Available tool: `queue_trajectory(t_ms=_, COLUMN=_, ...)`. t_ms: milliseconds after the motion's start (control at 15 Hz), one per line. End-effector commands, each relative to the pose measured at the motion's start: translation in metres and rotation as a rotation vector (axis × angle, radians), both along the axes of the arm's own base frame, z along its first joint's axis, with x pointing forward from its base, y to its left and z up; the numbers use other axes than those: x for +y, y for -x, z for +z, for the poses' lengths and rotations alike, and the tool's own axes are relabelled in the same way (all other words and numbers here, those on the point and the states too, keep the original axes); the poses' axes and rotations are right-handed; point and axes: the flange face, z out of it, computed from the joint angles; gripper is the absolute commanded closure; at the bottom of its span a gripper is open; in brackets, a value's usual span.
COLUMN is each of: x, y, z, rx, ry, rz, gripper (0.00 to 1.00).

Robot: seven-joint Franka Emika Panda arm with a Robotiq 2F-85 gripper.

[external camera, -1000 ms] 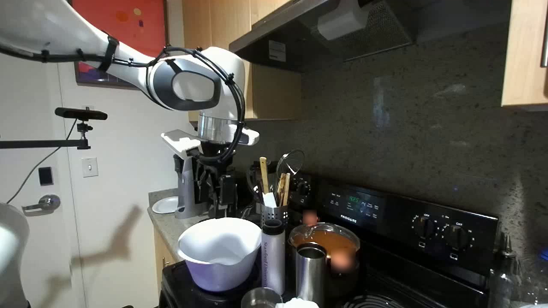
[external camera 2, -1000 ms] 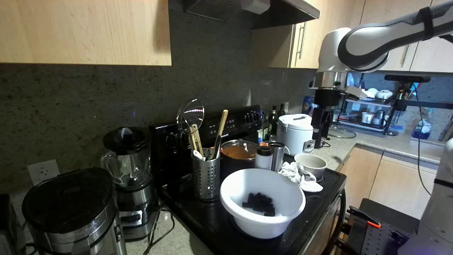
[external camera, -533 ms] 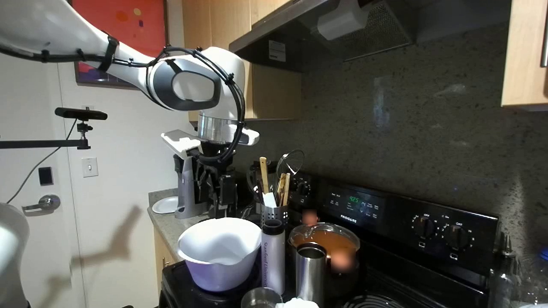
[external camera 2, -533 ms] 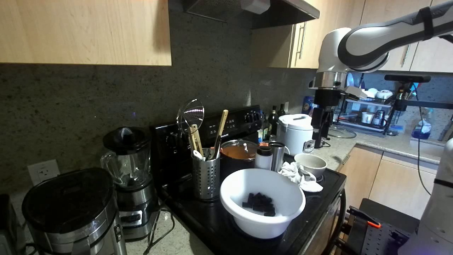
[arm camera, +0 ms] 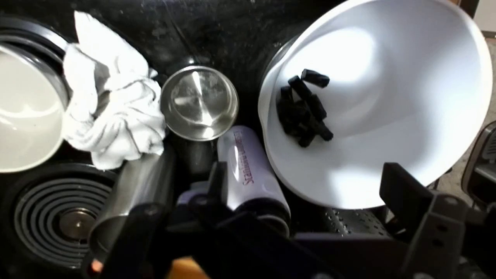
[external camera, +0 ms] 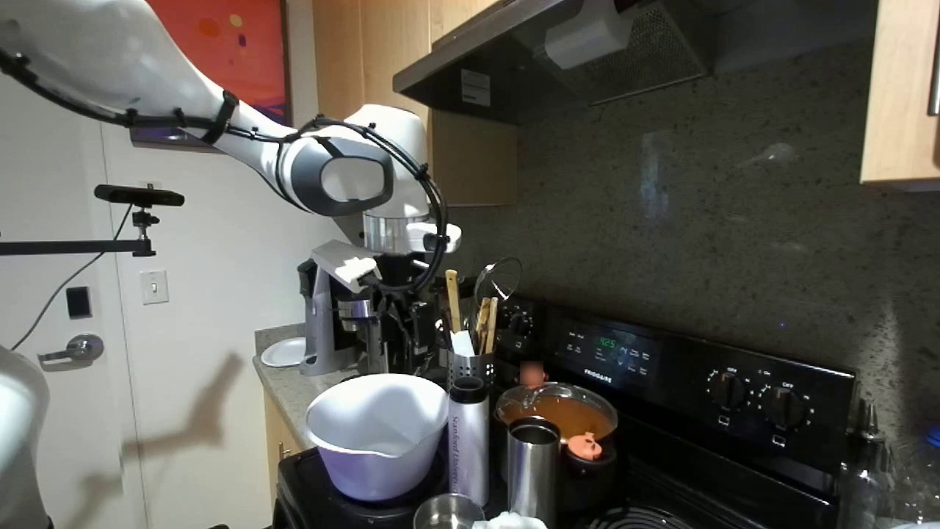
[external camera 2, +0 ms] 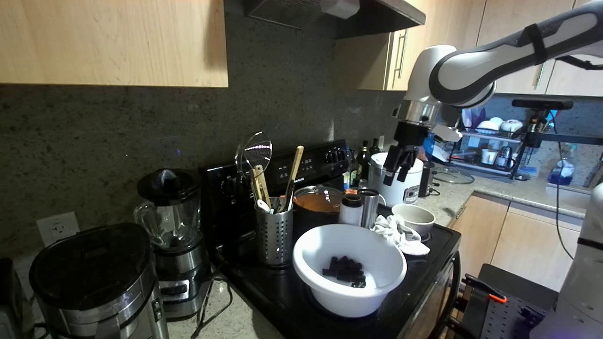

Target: Move the pot on the stove to the adjacent plate

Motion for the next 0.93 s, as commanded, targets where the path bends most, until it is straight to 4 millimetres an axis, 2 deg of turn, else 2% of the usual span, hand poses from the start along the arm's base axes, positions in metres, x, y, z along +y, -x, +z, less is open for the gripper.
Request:
queue_trajectory(t_ms=0, x=0.015, y=-0.051, z=-0.017, rx=-0.072, ry=-0.008, rz=-0.046, gripper=0.0)
queue_trajectory(t_ms=467, x=0.023, y=-0.15, z=-0.068, rx=-0.17, ry=0.034, rz=-0.141, gripper=0.0)
queue_trajectory(t_ms=867, x=0.013, y=-0.218, z=-0.087, rx=-0.2, ry=0.086, rz=-0.211, gripper=0.0)
